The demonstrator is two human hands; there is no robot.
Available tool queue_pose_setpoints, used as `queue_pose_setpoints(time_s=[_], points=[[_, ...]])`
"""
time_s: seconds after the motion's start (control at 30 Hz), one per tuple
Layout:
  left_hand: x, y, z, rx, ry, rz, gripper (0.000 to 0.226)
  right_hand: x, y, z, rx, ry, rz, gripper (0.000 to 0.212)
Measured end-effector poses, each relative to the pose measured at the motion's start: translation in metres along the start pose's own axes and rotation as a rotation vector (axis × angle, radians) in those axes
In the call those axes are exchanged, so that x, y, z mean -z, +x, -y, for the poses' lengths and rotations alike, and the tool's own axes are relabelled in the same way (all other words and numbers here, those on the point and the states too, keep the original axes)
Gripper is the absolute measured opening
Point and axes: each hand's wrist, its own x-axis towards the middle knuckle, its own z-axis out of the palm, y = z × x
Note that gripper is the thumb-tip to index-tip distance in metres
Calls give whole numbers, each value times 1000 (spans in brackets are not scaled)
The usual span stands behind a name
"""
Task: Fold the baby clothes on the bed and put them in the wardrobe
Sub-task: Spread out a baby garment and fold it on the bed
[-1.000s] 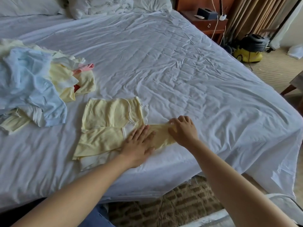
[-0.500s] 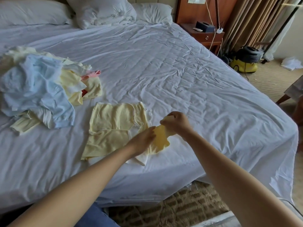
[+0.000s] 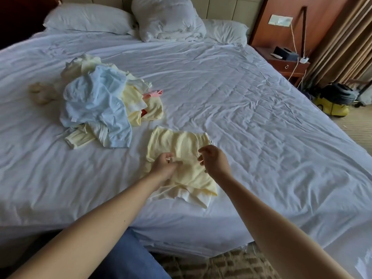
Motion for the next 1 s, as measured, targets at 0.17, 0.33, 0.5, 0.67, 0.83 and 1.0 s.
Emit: queue_pose_setpoints(time_s=[0.17, 0.33, 0.5, 0.67, 0.83, 1.0], points=[[11, 4, 17, -202, 264, -108, 42, -10, -20, -32, 214, -395, 36, 37], [21, 0, 31, -499, 689, -185, 45, -25, -31, -49, 338, -602, 210, 50], [21, 0, 52, -876, 1017, 68, 50, -35, -35, -66, 370, -698, 244, 67], [25, -3, 72, -683, 1282, 159, 71, -45, -39, -83, 334, -751, 265, 83], [27, 5, 61, -556, 1264, 289, 66, -38, -30, -79, 302, -706, 376, 82], [49, -7, 48, -552, 1203, 423, 73, -22, -37, -88, 361, -631, 385, 80]])
